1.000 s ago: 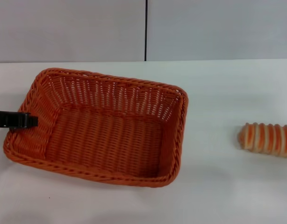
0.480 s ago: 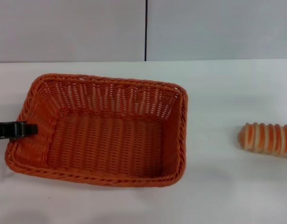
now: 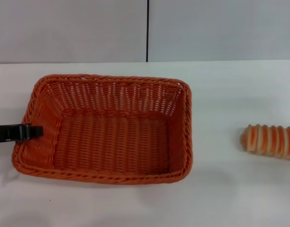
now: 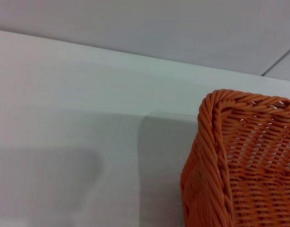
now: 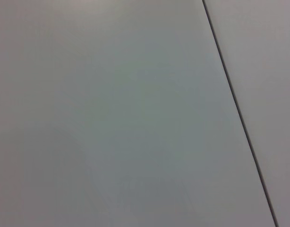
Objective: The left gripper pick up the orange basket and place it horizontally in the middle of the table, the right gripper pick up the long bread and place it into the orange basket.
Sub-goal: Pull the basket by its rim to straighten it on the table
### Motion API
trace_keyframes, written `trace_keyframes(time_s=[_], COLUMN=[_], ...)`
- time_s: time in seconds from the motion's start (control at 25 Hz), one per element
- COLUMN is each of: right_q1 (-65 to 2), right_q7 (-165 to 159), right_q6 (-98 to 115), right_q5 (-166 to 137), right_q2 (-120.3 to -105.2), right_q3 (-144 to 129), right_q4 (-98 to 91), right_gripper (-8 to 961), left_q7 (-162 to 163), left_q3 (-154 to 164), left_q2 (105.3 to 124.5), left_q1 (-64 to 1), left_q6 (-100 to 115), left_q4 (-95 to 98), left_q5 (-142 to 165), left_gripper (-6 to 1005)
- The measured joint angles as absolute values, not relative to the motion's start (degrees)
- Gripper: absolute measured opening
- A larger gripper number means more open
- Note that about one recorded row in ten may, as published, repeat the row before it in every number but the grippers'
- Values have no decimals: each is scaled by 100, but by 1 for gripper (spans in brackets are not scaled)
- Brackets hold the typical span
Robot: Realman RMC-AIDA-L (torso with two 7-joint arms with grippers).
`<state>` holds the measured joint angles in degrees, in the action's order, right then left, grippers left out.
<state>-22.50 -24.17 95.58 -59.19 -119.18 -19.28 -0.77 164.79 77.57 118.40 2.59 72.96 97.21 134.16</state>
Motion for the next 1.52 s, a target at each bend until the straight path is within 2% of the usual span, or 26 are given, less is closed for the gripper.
trace_keyframes(time_s=[0.96,1.24,1.36,1.52], right_q1=[-2324,-2280,-2173,-1953], right_q7=[-2379,-2373,-2402,-2654], right_q6=[9474,9535,9674,9967], right_q5=[-5903,-5913,-5922,-5935], right_q2=[-11918,-11926,-11926,-11895], right_q3=[-1893,-1897,-1909,-1946], right_q4=[6,16,18,-73], right_gripper=[618,619,619,619], left_q7=[16224,16092,15687,14903], left_q3=[7611,7222,6540,5828], left_q2=[11819,11821,11816,11814], left_q1=[213,190,57,-118], left_q6=[7526,7687,7961,8078], left_q4=[9216,9201,9132,8851], left_q5=[12564,12377,12043,11563], left_gripper=[326,472,719,734])
